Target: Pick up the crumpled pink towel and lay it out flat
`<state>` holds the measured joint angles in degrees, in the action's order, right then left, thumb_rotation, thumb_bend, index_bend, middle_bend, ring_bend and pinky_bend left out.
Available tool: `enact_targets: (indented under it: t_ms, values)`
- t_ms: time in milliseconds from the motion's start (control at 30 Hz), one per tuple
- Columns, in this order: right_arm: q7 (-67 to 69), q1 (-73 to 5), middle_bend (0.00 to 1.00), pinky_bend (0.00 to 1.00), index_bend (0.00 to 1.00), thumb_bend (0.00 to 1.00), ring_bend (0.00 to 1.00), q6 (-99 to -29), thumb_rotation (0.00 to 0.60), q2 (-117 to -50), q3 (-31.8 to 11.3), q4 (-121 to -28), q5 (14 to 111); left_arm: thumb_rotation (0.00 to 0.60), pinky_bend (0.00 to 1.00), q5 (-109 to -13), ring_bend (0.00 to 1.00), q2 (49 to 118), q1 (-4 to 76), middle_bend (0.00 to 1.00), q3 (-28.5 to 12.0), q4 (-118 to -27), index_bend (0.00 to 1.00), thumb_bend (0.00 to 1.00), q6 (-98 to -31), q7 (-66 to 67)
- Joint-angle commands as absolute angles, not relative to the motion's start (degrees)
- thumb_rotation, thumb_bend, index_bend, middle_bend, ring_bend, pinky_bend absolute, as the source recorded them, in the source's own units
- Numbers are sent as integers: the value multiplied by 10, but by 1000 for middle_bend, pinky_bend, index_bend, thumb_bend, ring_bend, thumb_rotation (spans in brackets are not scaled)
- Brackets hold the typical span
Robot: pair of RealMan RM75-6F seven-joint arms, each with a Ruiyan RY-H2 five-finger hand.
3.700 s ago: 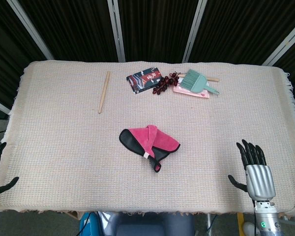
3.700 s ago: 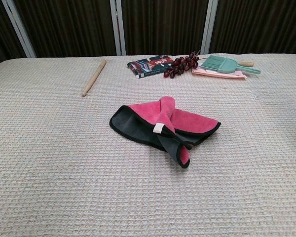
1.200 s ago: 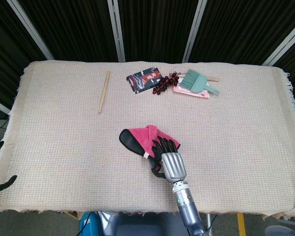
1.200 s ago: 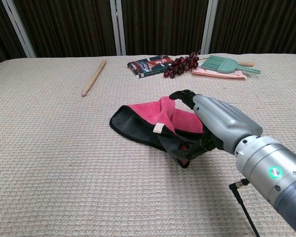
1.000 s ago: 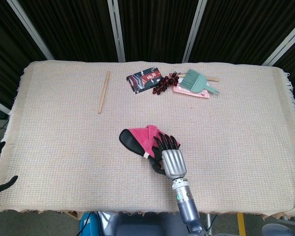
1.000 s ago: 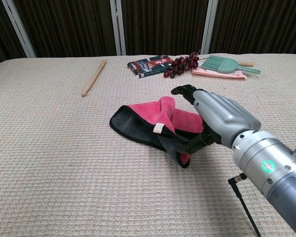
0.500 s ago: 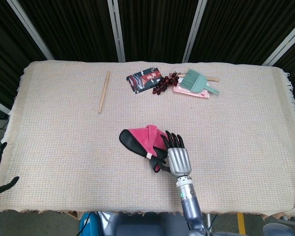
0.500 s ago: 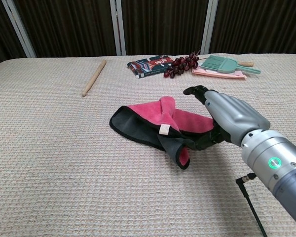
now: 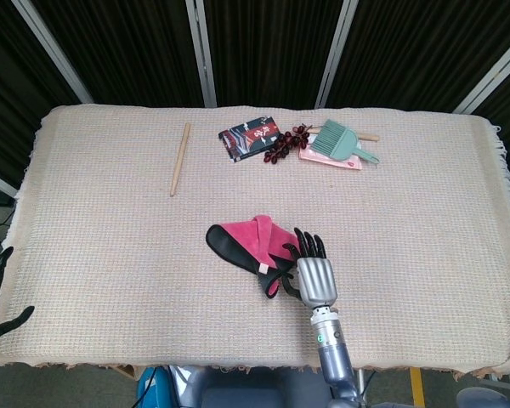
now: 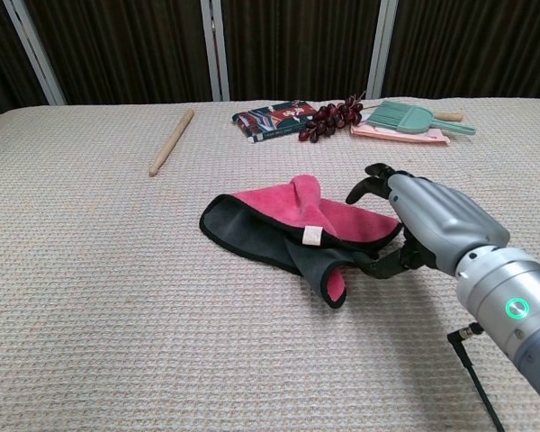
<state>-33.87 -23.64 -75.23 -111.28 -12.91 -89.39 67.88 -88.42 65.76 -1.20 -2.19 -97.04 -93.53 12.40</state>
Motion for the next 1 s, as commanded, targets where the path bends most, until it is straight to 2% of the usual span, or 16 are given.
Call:
enact_targets:
  t_ms: [33, 200, 500, 733, 1000]
  values:
    - [-338, -238, 54, 0, 362, 383, 0, -755, 600, -1115, -128, -893, 683, 600, 0, -885, 0, 657, -12, 0, -22, -971, 0, 0, -936, 124]
    - [-341, -241, 66, 0, 458, 391, 0, -761, 600, -1118, -125, -888, 691, 600, 0, -885, 0, 658, -12, 0, -21, -971, 0, 0, -935, 123]
    - [-339, -240, 138, 0, 556, 391, 0, -763, 600, -1116, -122, -881, 688, 600, 0, -887, 0, 658, -13, 0, -21, -971, 0, 0, -936, 124]
    - [-338, -241, 173, 0, 602, 401, 8, -764, 600, -1112, -121, -885, 690, 600, 0, -890, 0, 659, -13, 0, -20, -971, 0, 0, -937, 125]
    - [-334, -243, 175, 0, 603, 456, 13, -765, 600, -1106, -120, -892, 694, 600, 0, -891, 0, 659, -14, 0, -20, -970, 0, 0, -938, 122]
